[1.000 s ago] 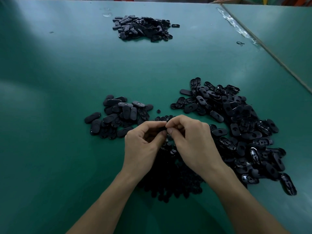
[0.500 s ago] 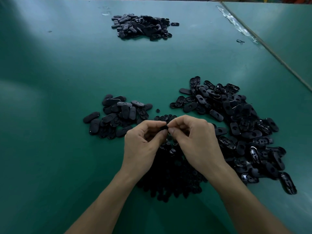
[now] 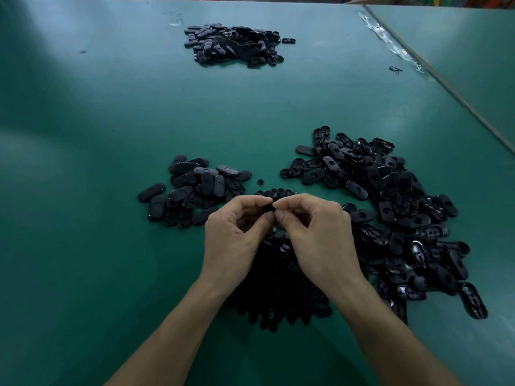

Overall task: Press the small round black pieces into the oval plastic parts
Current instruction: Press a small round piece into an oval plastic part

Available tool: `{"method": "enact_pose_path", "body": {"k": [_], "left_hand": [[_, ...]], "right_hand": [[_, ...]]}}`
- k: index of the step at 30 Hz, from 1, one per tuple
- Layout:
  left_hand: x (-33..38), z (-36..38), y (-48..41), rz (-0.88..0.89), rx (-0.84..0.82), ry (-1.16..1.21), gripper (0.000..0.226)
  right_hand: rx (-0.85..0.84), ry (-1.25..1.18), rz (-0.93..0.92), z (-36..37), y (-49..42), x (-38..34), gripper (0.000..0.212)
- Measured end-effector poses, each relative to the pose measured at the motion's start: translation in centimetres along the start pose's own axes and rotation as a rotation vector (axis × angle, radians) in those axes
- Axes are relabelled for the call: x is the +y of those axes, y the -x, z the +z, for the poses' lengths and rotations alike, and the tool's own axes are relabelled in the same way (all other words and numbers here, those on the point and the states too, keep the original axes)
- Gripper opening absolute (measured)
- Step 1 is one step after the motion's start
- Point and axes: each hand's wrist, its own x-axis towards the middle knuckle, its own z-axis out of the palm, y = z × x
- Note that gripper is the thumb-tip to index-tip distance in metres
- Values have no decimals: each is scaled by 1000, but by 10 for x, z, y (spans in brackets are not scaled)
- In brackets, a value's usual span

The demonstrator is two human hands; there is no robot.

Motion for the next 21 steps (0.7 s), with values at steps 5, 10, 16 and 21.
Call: {"method": "enact_pose_path", "body": {"k": [5, 10, 16, 21], "left_hand": [[-1, 0, 0, 2, -4, -2, 20], [-1, -1, 0, -8, -4, 19, 19], [-1, 0, 1, -17, 2, 8, 19], [-1, 0, 2, -26, 28, 28, 19]], "right_hand": [[-23, 65, -40, -2, 0, -3, 19], [-32, 39, 2, -6, -3, -5, 16], [-28, 155, -55, -6, 0, -8, 26], [-19, 189, -56, -2, -1, -10, 25]]}}
